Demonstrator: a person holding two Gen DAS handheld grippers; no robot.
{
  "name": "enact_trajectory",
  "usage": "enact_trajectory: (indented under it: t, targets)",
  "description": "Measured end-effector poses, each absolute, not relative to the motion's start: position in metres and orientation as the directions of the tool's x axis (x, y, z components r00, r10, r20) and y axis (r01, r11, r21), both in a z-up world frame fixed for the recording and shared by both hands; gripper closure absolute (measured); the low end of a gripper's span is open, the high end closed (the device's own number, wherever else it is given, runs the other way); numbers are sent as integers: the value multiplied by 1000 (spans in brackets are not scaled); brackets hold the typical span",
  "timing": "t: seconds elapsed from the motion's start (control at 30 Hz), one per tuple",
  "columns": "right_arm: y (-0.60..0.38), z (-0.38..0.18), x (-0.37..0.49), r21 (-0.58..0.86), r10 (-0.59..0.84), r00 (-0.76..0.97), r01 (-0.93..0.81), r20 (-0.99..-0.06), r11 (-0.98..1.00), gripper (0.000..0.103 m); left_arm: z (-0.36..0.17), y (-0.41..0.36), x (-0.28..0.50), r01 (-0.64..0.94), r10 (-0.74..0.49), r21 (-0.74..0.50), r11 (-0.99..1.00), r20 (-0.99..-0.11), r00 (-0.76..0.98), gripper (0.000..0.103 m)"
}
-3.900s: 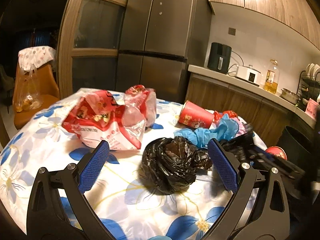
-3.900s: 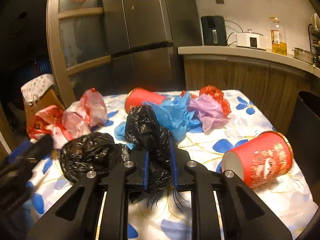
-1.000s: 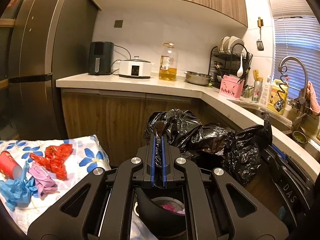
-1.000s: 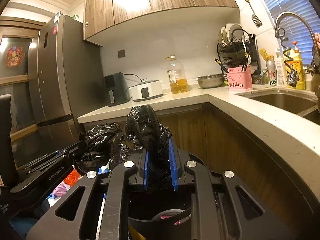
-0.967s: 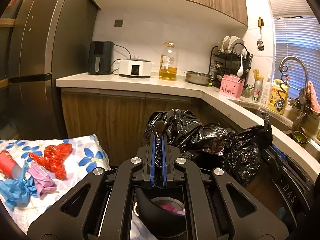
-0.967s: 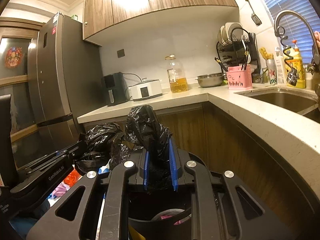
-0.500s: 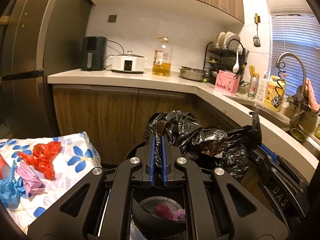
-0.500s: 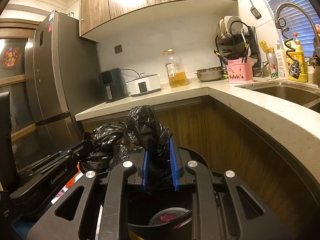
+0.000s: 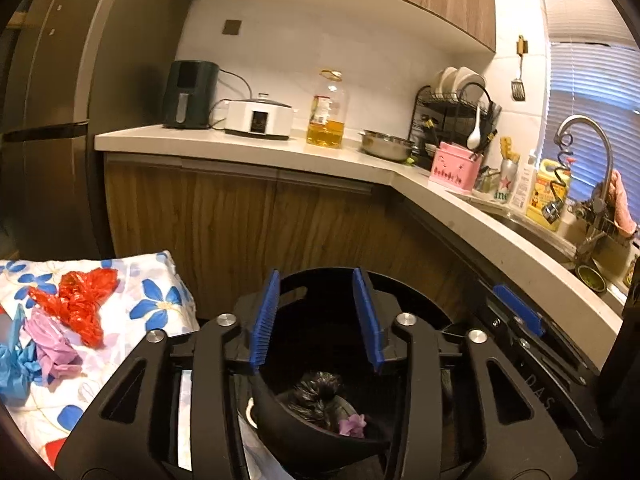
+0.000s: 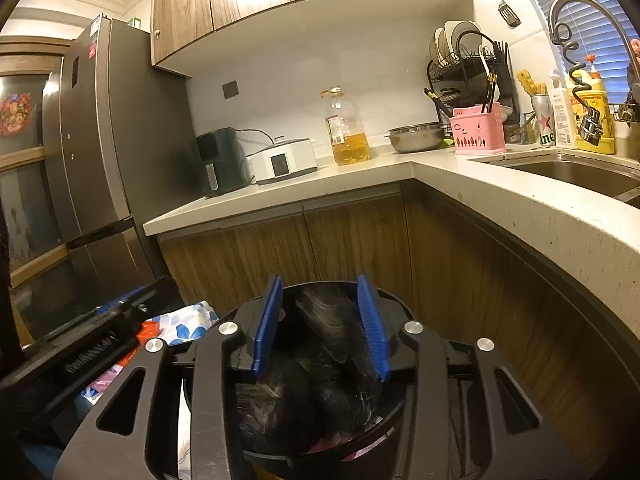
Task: Collect trash
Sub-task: 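Carry both black bags over the bin and open both tools to drop them, then move both tools back to the table toward the red canister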
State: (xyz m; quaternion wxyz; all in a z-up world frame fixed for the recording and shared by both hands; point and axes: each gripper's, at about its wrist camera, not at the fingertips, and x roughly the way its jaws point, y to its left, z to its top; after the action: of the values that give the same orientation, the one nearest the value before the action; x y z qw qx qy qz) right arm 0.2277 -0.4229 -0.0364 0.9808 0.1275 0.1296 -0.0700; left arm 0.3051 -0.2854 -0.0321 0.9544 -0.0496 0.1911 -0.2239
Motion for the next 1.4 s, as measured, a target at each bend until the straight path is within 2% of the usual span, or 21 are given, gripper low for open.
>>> enact_trajectory:
  t: [0.17, 0.3, 0.47, 0.53, 0.6, 0.7, 0.97, 1.4]
  targets:
    - [-425, -38, 225, 240, -106, 955, 175, -276, 955, 55, -28, -268, 299, 371, -421, -208, 905, -324, 847, 43]
    - [-424, -38, 218, 251, -107, 956, 178, -274, 952, 43, -27, -252, 289, 330, -387, -219, 918, -312, 868, 24]
    - [-417, -39, 199, 276, -94, 957, 173, -276, 945, 23, -29, -227, 266, 278, -329, -196, 940, -310, 892, 7]
    - [-411, -39, 190, 276, -86, 958, 163, -272, 947, 15, -31, -218, 257, 263, -308, -179, 948, -314, 898, 6]
    - [-403, -39, 183, 267, -75, 960, 149, -271, 952, 14, -33, -207, 246, 255, -291, -153, 955, -312, 904, 6]
    - [-390, -40, 171, 262, -52, 963, 124, -266, 957, 6, -35, -190, 228, 230, -253, -112, 967, -311, 916, 6]
    - [-341, -48, 157, 258, 66, 956, 11, -287, 966, 6, -48, -117, 180, 129, -154, -95, 987, -329, 932, 6]
    - [-238, -83, 179, 203, 270, 880, -204, -390, 958, 6, -51, -26, 134, -12, -33, -134, 991, -324, 946, 6]
